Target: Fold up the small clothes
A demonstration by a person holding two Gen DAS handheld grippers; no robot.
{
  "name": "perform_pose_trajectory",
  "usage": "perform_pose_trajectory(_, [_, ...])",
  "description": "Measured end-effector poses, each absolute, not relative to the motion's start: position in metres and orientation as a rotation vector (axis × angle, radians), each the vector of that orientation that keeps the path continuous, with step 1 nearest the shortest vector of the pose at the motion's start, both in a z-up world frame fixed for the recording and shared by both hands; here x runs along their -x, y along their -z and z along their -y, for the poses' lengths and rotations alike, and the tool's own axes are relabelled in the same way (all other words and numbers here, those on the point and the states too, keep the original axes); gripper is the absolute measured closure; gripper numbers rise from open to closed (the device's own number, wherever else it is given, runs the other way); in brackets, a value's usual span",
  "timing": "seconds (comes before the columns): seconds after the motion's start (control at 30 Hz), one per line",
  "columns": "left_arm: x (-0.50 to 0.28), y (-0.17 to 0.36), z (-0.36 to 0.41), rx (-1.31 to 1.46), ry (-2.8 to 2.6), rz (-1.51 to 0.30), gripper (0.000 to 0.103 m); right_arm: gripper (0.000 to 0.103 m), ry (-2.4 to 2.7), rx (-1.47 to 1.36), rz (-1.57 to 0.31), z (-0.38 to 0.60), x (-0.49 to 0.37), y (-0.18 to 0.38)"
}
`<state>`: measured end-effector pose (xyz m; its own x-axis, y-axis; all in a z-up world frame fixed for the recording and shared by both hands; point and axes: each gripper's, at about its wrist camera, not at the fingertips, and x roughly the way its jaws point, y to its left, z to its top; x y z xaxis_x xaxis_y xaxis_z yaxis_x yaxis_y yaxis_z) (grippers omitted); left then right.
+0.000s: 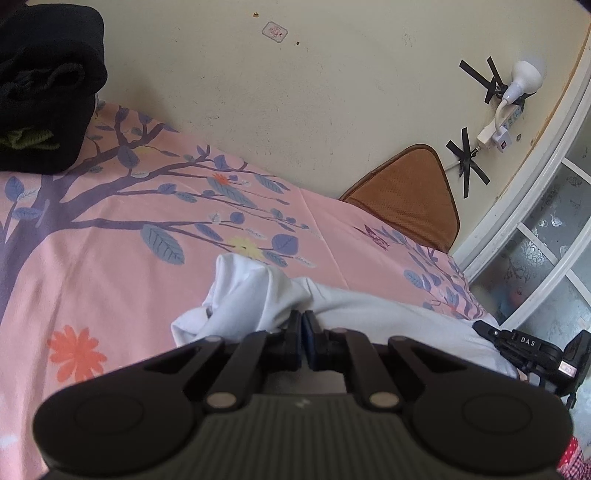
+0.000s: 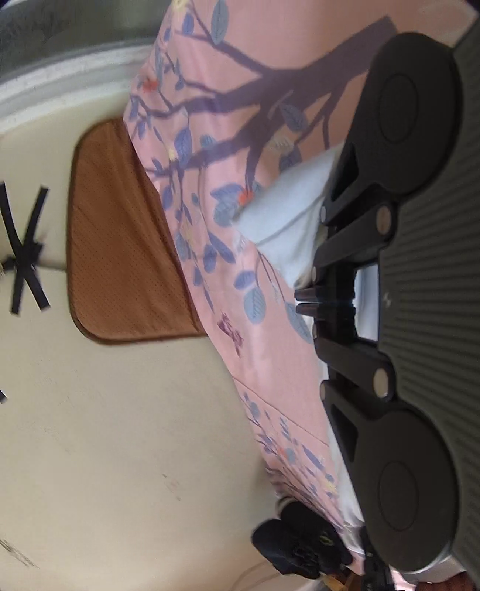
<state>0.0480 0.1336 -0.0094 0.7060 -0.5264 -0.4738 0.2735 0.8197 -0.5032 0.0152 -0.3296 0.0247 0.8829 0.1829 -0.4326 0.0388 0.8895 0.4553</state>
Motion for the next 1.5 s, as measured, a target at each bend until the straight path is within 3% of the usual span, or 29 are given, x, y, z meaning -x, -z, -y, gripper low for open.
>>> perform_pose_trajectory(0.43, [-0.041,0.007,-0.130,0.390,0.439,-0.623,0.097,0.103,0.155,-0.573,-0.397,0.346,-0.005,-0.022])
perform_pose_trajectory(0.47, [-0.041,0.007,-0.131,0.394,0.438,-0.622,0.097,0.100,0.218,-0.595,-0.395,0.351,-0.003,-0.021])
perform_pose_trajectory(0.5, [-0.040,0.006,-0.131,0.397,0.437,-0.620,0.097,0.084,0.264,-0.642,-0.390,0.359,-0.001,-0.018])
perform_pose_trajectory(0.53, [-0.040,0.006,-0.132,0.401,0.436,-0.617,0.097,0.078,0.284,-0.713,-0.387,0.369,0.001,-0.014])
perform_pose_trajectory(0.57, [-0.039,0.006,-0.132,0.403,0.435,-0.613,0.097,0.074,0.280,-0.782,-0.394,0.379,0.001,-0.009])
perform_pose_trajectory(0.63, [-0.036,0.005,-0.136,0.413,0.435,-0.592,0.098,0.077,0.266,-0.882,-0.389,0.394,0.005,-0.001])
perform_pose_trajectory(0.73, [-0.027,0.002,-0.143,0.442,0.455,-0.524,0.084,0.072,0.242,-0.891,-0.368,0.394,0.009,-0.001])
perform_pose_trajectory(0.83, [-0.018,-0.004,-0.142,0.427,0.438,-0.462,0.064,0.058,0.198,-0.883,-0.367,0.394,0.010,-0.005])
perform_pose_trajectory(0.97, [-0.013,-0.011,-0.141,0.416,0.446,-0.417,0.065,0.054,0.105,-0.873,-0.366,0.411,0.044,-0.023])
perform_pose_trajectory(1.1, [-0.007,-0.023,-0.138,0.468,0.497,-0.385,0.067,0.040,0.000,-0.832,-0.461,0.429,0.074,-0.031])
perform_pose_trajectory(1.3, [0.007,-0.042,-0.083,0.454,0.688,-0.397,0.067,0.040,-0.085,-0.831,-0.557,0.422,0.086,-0.019])
perform_pose_trajectory(1.5, [-0.011,-0.015,-0.009,0.349,0.759,-0.629,0.085,0.043,-0.125,-0.765,-0.578,0.395,0.067,-0.013])
